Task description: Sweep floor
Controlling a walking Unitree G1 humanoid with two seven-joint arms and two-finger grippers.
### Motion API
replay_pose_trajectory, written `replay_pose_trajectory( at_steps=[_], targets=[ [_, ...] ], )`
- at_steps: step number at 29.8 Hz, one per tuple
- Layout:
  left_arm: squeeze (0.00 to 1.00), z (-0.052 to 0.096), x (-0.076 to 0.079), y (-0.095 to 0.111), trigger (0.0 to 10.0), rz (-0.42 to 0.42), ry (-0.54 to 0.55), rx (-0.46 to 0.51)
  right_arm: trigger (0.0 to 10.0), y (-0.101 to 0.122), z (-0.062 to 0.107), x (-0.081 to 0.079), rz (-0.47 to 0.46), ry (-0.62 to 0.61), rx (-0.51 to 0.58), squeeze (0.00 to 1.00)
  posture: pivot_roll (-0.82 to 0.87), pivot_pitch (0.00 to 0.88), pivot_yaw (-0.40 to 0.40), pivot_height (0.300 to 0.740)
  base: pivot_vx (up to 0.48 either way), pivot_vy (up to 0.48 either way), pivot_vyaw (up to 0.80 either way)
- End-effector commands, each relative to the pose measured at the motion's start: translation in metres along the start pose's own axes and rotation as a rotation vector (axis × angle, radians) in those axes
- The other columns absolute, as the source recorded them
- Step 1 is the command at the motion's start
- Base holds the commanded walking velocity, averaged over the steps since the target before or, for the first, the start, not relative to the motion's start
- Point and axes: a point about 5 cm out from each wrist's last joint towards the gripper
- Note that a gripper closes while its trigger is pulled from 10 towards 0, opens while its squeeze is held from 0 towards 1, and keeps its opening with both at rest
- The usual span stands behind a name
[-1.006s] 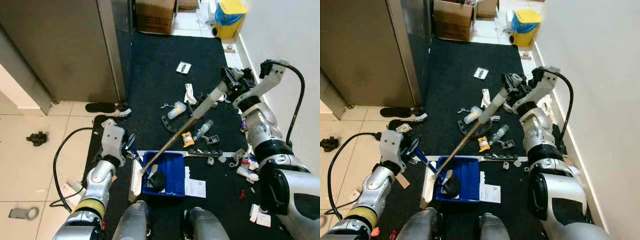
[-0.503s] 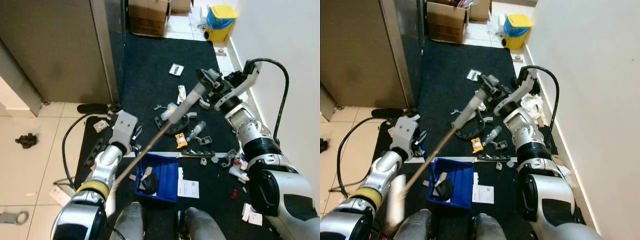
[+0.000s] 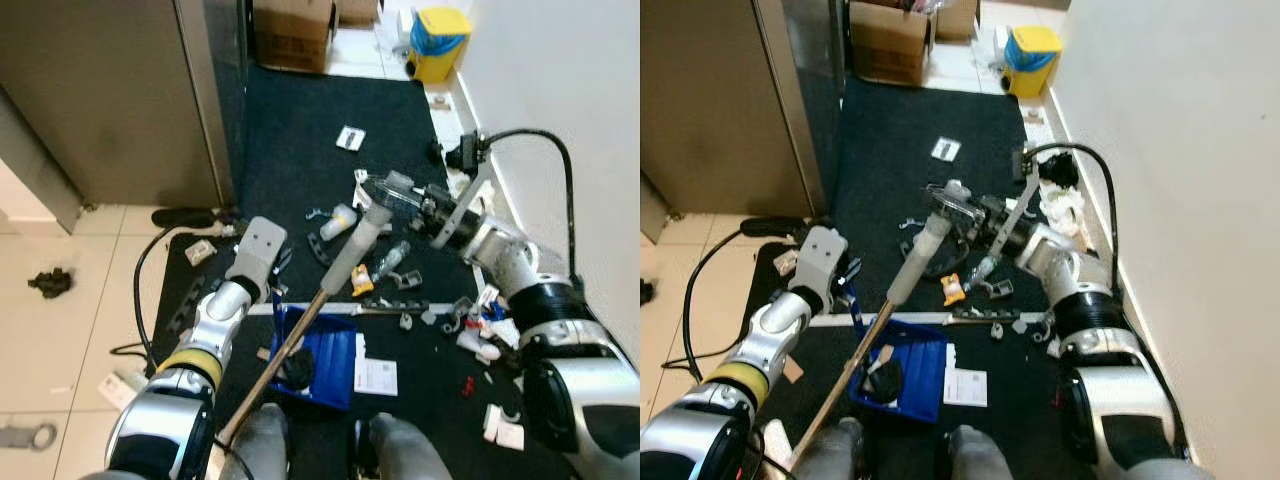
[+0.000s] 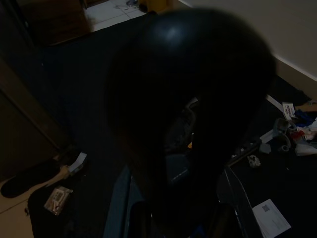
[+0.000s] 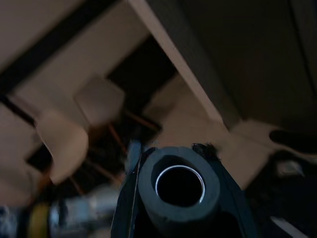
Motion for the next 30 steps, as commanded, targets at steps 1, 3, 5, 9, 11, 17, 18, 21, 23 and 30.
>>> replay_pose_trajectory(
  at_steps=[1, 3, 5, 9, 11, 17, 18, 21, 23, 30],
  targets=[
    [0.00, 0.019, -0.013, -0.037, 0.0, -0.066, 0.057, -0.187, 10.0, -0.008, 0.007, 0.001, -0.003, -0.004, -0.049, 0.00, 0.08, 0.080, -0.124, 0.740, 0.000, 0.000, 0.00],
    [0.00, 0.020, -0.014, -0.040, 0.0, -0.070, 0.058, -0.196, 10.0, -0.008, 0.013, 0.006, 0.020, -0.045, -0.085, 0.00, 0.08, 0.077, -0.124, 0.740, 0.000, 0.000, 0.00],
    [0.00, 0.021, -0.014, -0.041, 0.0, -0.070, 0.059, -0.199, 10.0, -0.008, 0.016, 0.008, 0.029, -0.063, -0.099, 0.00, 0.08, 0.077, -0.124, 0.740, 0.000, 0.000, 0.00],
    [0.00, 0.024, -0.017, -0.044, 0.0, -0.070, 0.065, -0.210, 10.0, -0.006, 0.028, 0.022, 0.043, -0.219, -0.133, 0.00, 0.08, 0.074, -0.121, 0.740, 0.000, 0.000, 0.00],
    [0.00, 0.026, -0.018, -0.046, 0.0, -0.068, 0.069, -0.217, 10.0, -0.003, 0.038, 0.034, 0.033, -0.390, -0.125, 0.00, 0.08, 0.074, -0.121, 0.740, 0.000, 0.000, 0.00],
    [0.00, 0.028, -0.019, -0.048, 0.0, -0.065, 0.070, -0.223, 10.0, 0.000, 0.053, 0.045, -0.018, -0.558, -0.114, 0.00, 0.09, 0.075, -0.120, 0.740, 0.000, 0.000, 0.00],
    [0.00, 0.028, -0.019, -0.048, 0.0, -0.065, 0.070, -0.223, 10.0, 0.000, 0.053, 0.045, -0.018, -0.558, -0.114, 0.00, 0.09, 0.075, -0.120, 0.740, 0.000, 0.000, 0.00],
    [0.00, 0.029, -0.018, -0.051, 0.0, -0.066, 0.071, -0.230, 10.0, 0.001, 0.068, 0.051, -0.046, -0.661, -0.134, 0.00, 0.09, 0.073, -0.119, 0.740, 0.000, 0.000, 0.00],
    [0.00, 0.031, -0.019, -0.053, 0.0, -0.070, 0.076, -0.240, 10.0, 0.004, 0.080, 0.056, -0.054, -0.737, -0.137, 0.00, 0.09, 0.072, -0.119, 0.740, 0.000, 0.000, 0.00],
    [0.00, 0.039, -0.030, -0.059, 0.0, -0.098, 0.124, -0.271, 10.0, 0.024, 0.108, 0.068, -0.084, -0.971, -0.006, 0.00, 0.09, 0.063, -0.118, 0.740, 0.000, 0.000, 0.00]
  ],
)
Point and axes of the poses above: a point about 5 cm out from each wrist's last joint towards the gripper, its own z axis pointing back from the gripper into the wrist, its own y axis along the axis of the wrist's last joint, x = y × z, and after that the axes turned 13 degrees about z, right-handed
